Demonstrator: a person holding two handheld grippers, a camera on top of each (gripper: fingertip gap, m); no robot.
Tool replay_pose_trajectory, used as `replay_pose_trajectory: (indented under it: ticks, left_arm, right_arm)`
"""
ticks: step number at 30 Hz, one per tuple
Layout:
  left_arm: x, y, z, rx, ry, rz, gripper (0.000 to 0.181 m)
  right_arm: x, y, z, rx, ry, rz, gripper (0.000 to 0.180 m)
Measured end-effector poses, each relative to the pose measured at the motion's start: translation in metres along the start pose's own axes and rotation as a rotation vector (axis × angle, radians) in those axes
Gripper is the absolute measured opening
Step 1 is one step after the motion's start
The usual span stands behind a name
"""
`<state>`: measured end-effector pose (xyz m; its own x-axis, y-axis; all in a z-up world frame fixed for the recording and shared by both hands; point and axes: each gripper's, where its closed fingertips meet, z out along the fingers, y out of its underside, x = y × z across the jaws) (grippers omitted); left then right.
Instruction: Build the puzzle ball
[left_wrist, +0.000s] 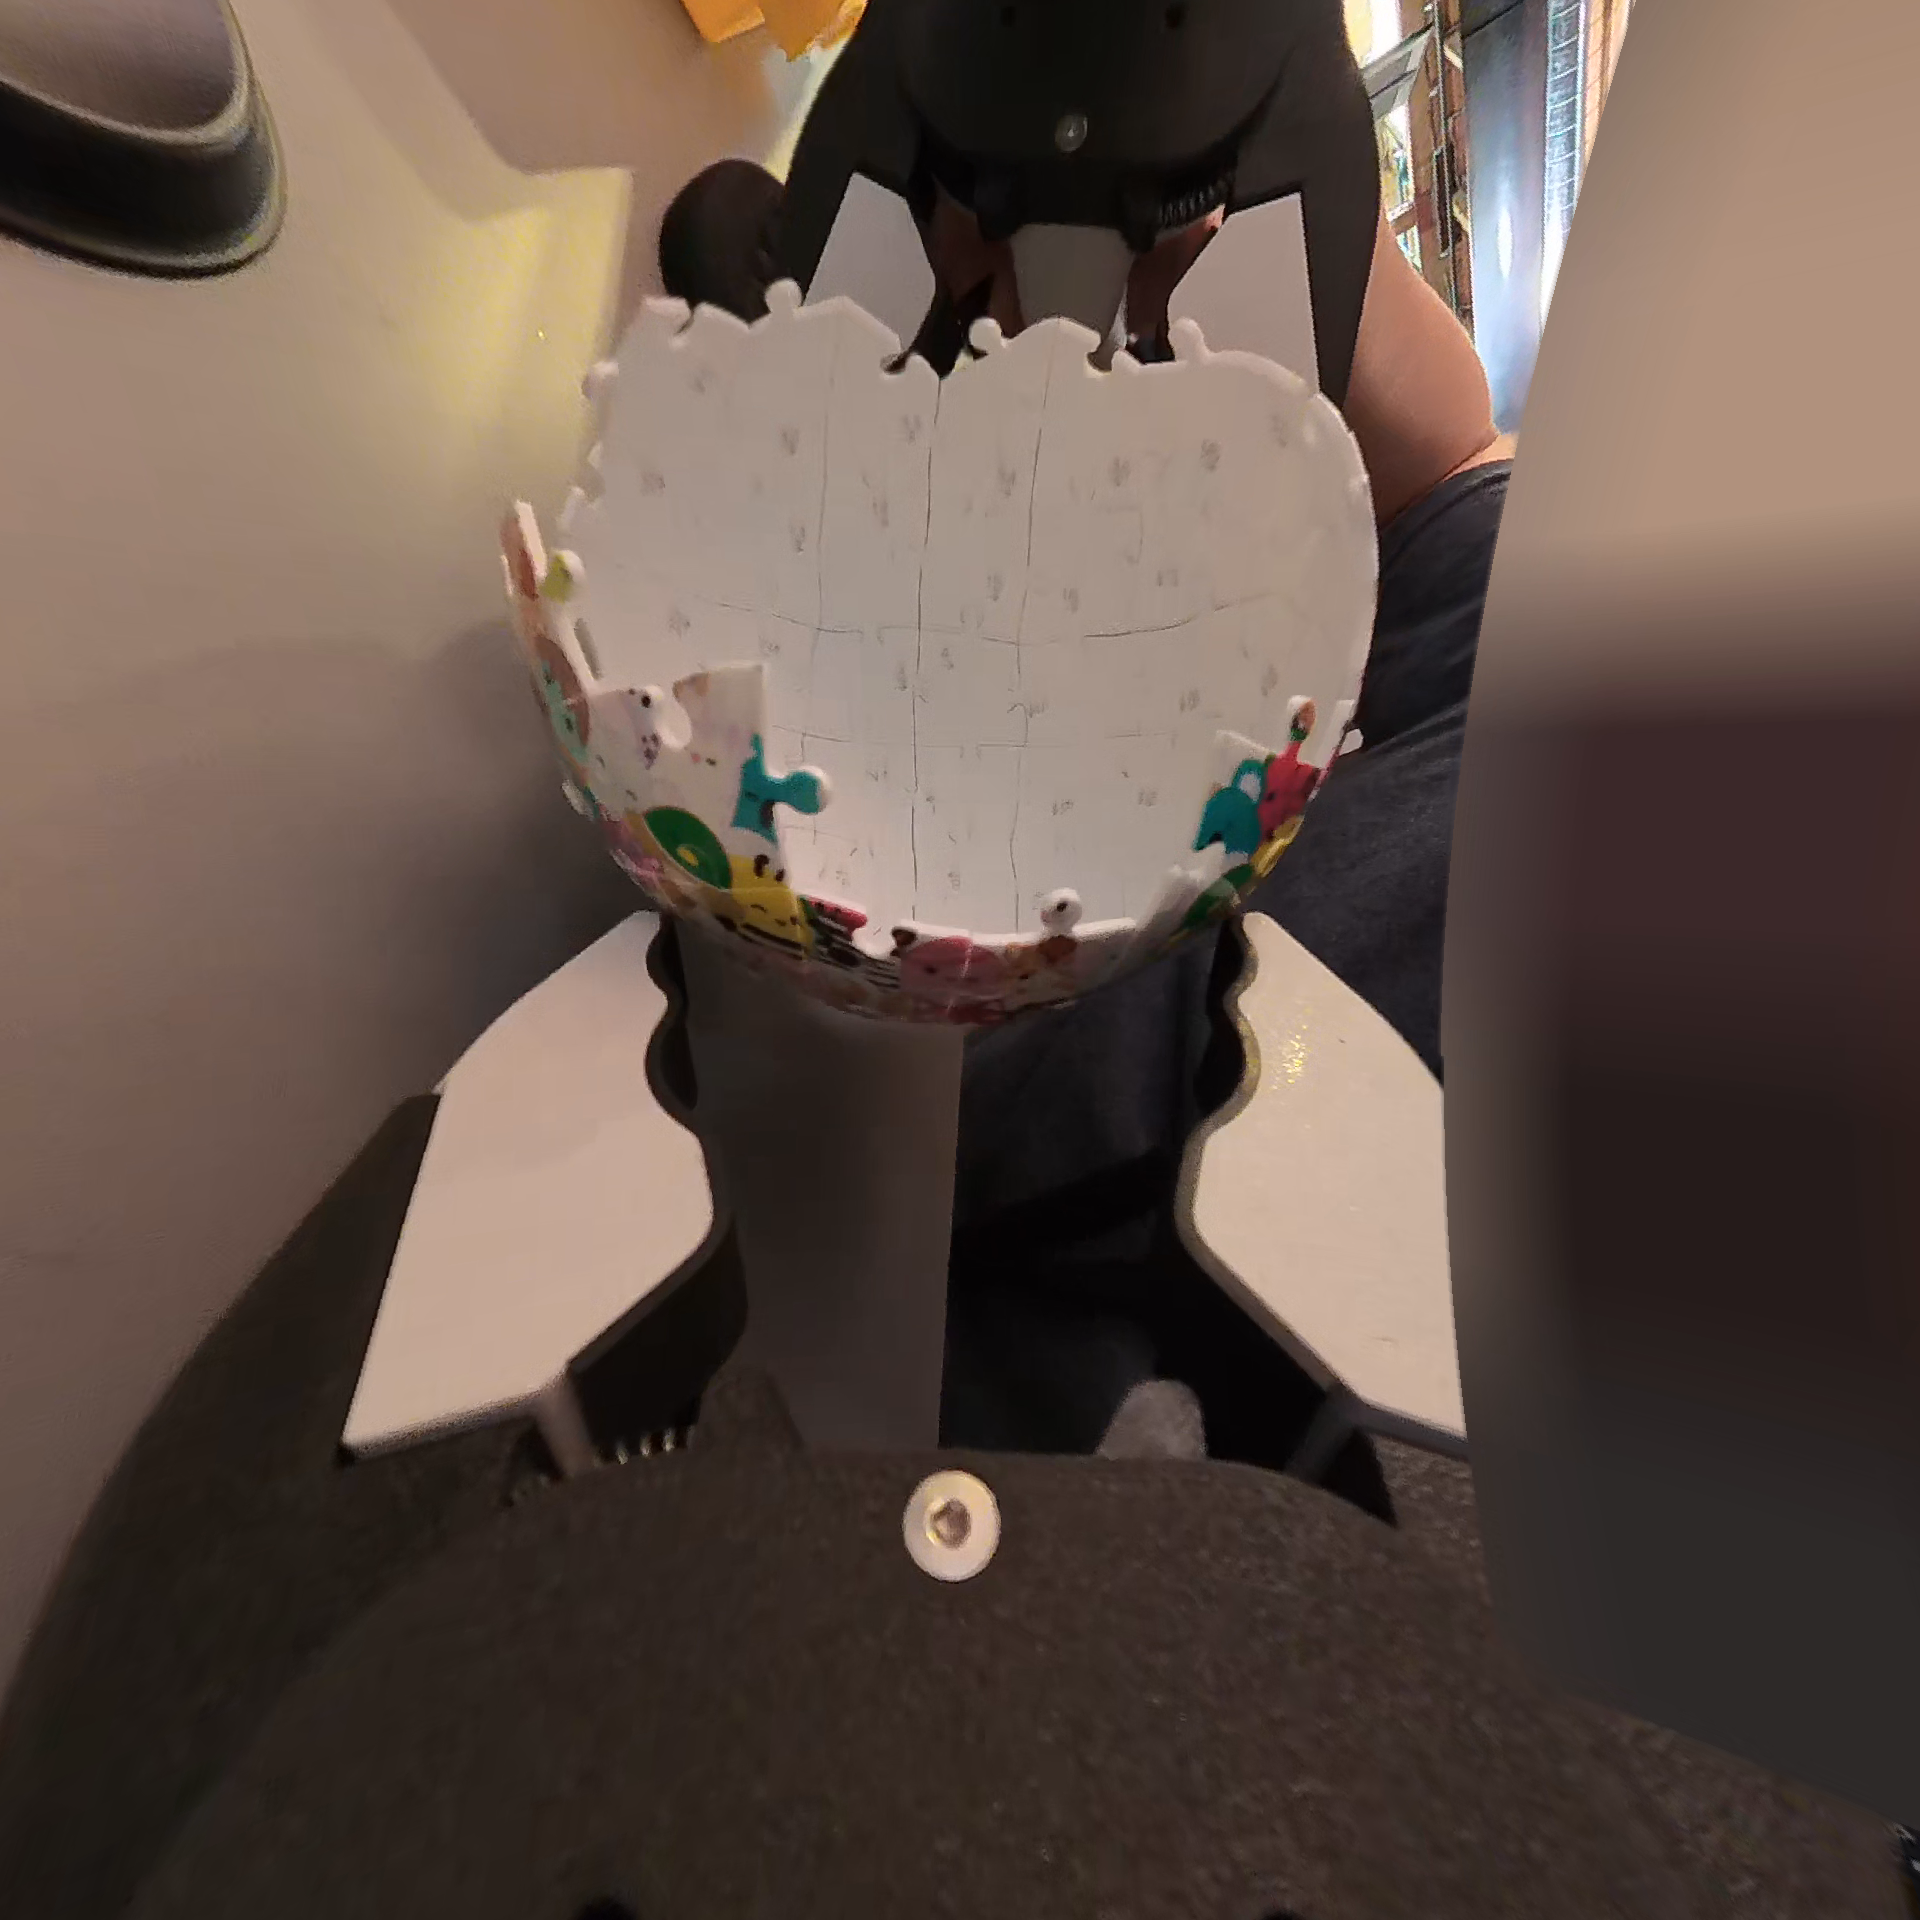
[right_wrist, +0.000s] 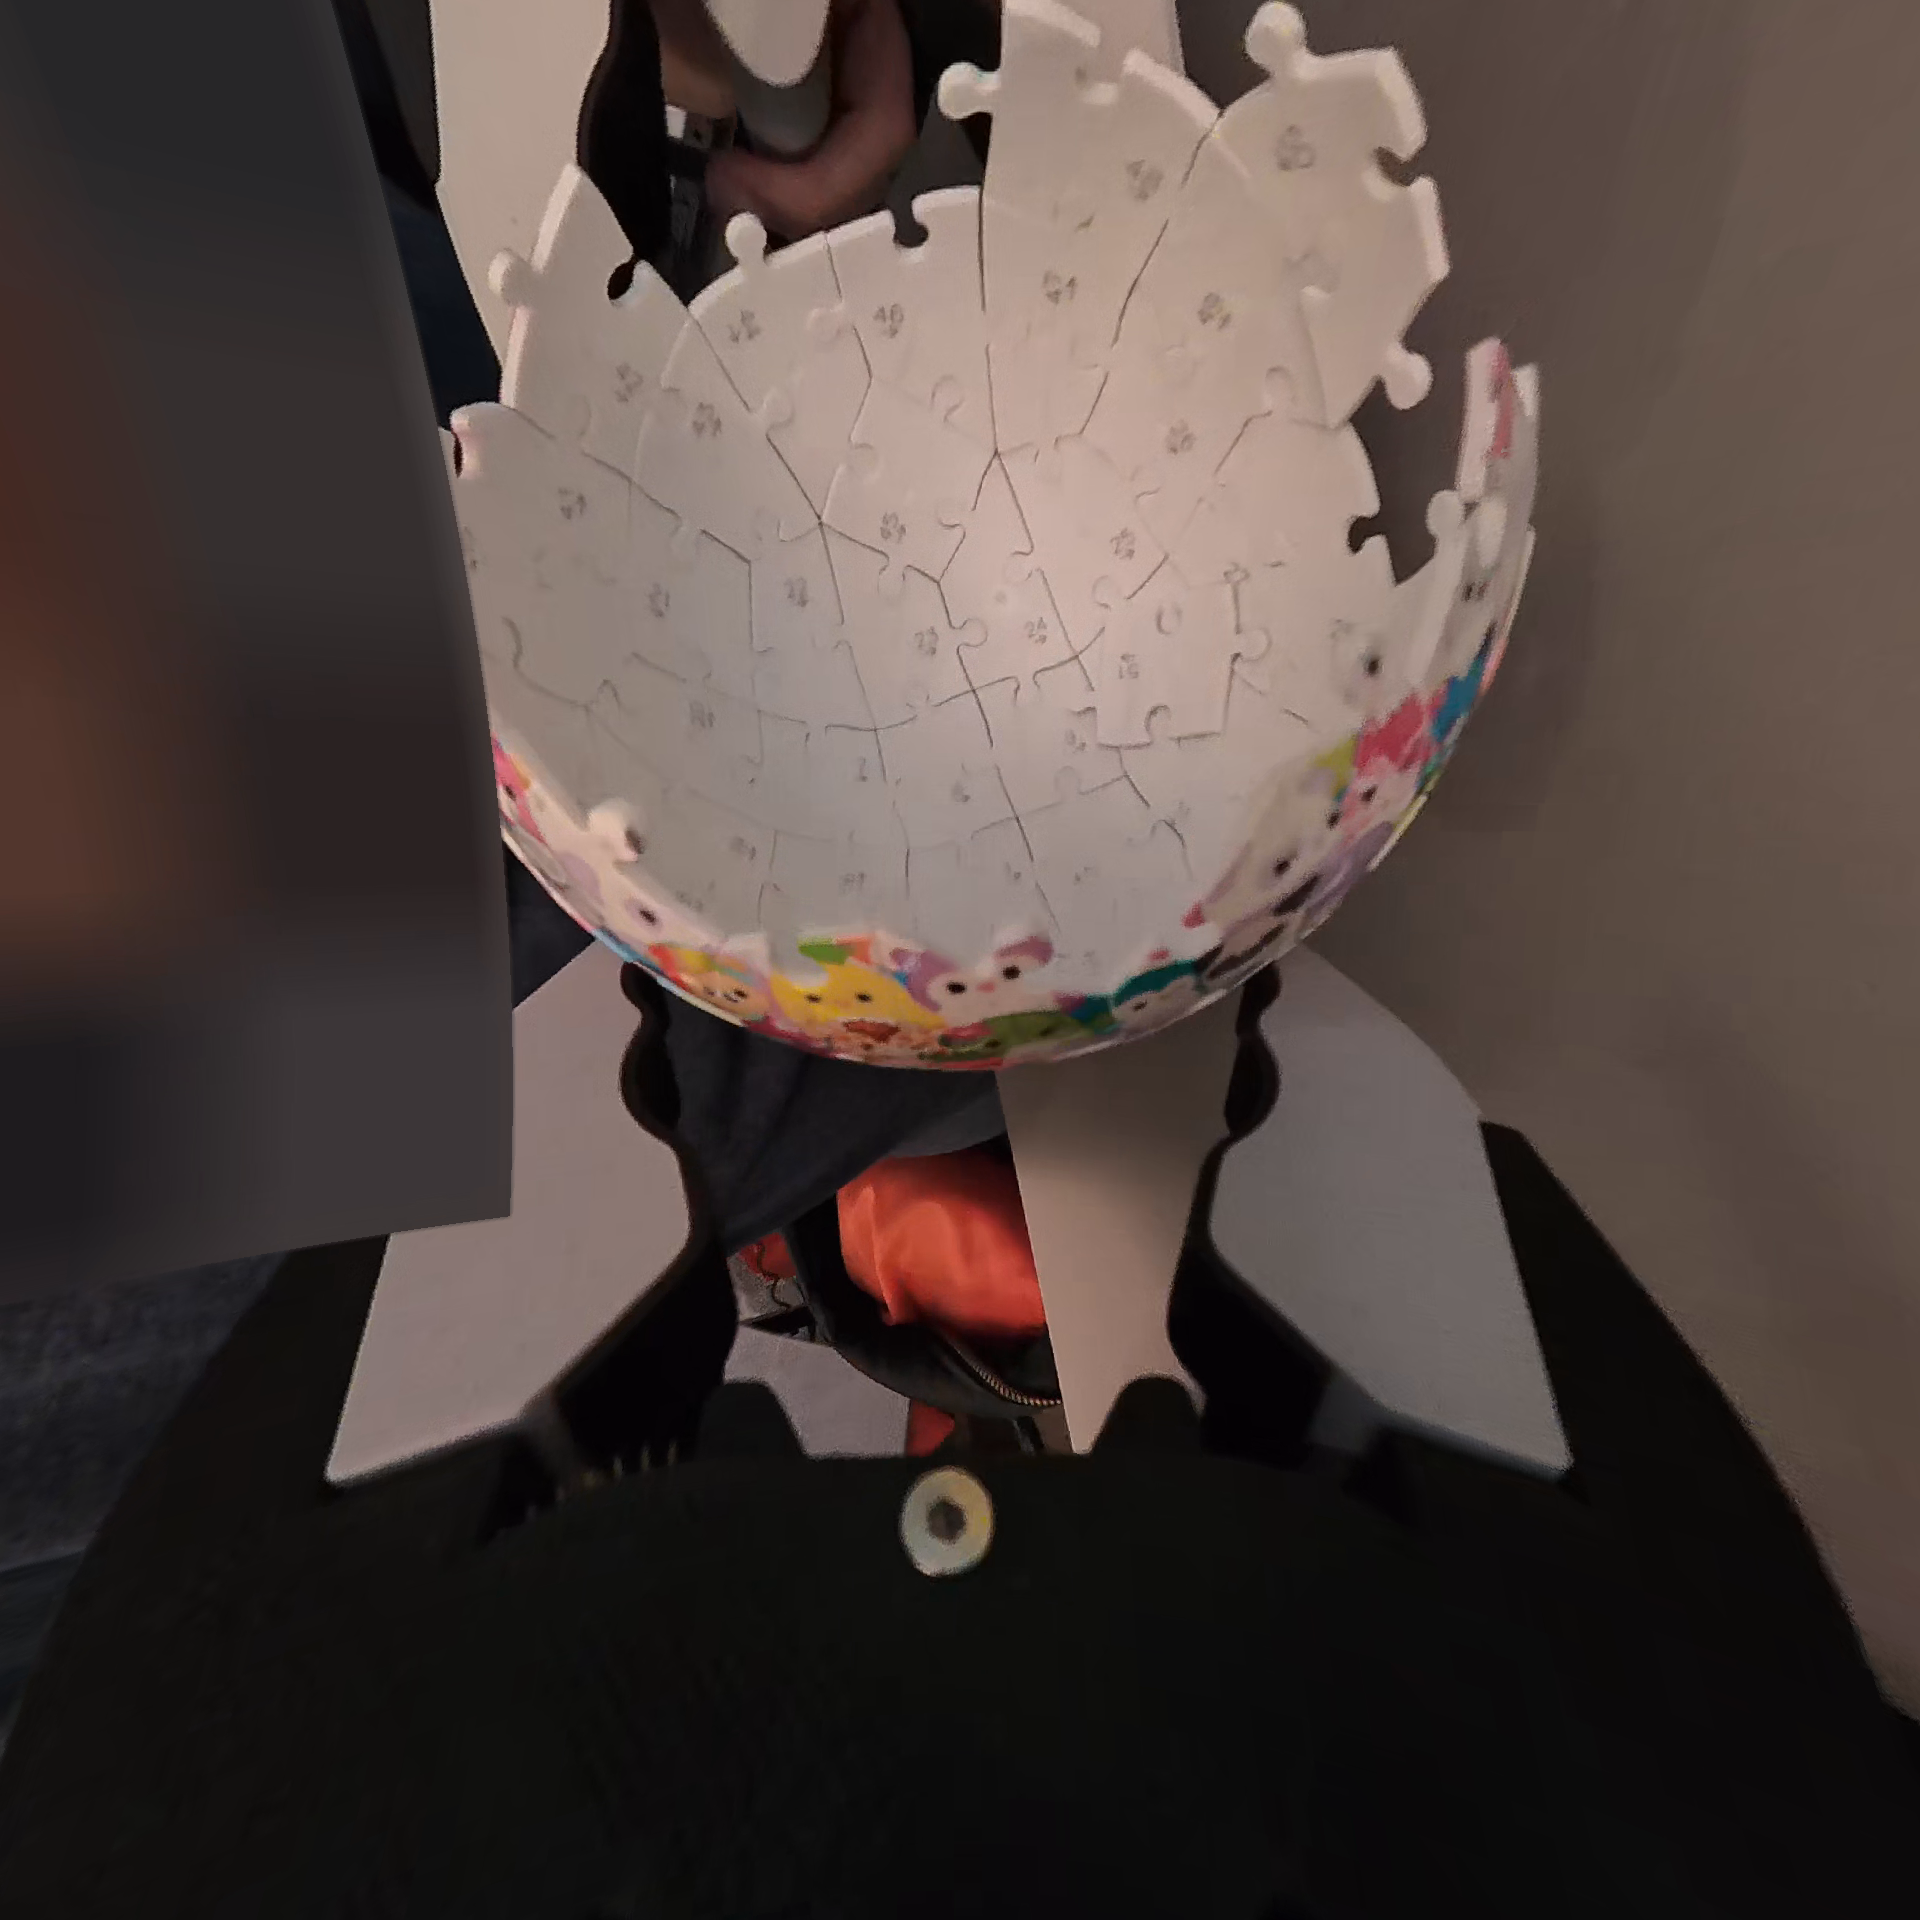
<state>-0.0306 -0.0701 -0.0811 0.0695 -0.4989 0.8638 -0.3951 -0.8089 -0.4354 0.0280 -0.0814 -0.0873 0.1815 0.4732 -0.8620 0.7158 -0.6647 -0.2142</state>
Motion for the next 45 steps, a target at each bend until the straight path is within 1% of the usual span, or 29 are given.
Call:
replay_pose_trajectory:
  ticks: [10, 21, 29, 39, 45]
  left_arm:
    - [-0.004, 0.015, 0.001, -0.028, 0.0, -0.02, 0.096]
    - [-0.005, 0.014, 0.002, -0.035, -0.004, -0.005, 0.096]
    - [-0.012, 0.014, 0.002, -0.045, -0.055, 0.079, 0.096]
    - [-0.024, 0.009, 0.001, -0.032, -0.108, 0.179, 0.095]
    - [-0.028, 0.006, 0.001, -0.026, -0.137, 0.221, 0.095]
  right_arm:
    - [0.003, 0.003, 0.012, -0.023, -0.015, -0.002, 0.106]
    - [0.005, 0.007, 0.012, -0.034, -0.006, -0.008, 0.106]
    - [0.014, 0.003, 0.011, -0.011, 0.046, -0.075, 0.106]
    - [0.025, -0.014, -0.001, 0.112, 0.131, -0.202, 0.105]
    - [0.03, -0.012, 0.0, 0.11, 0.163, -0.235, 0.106]
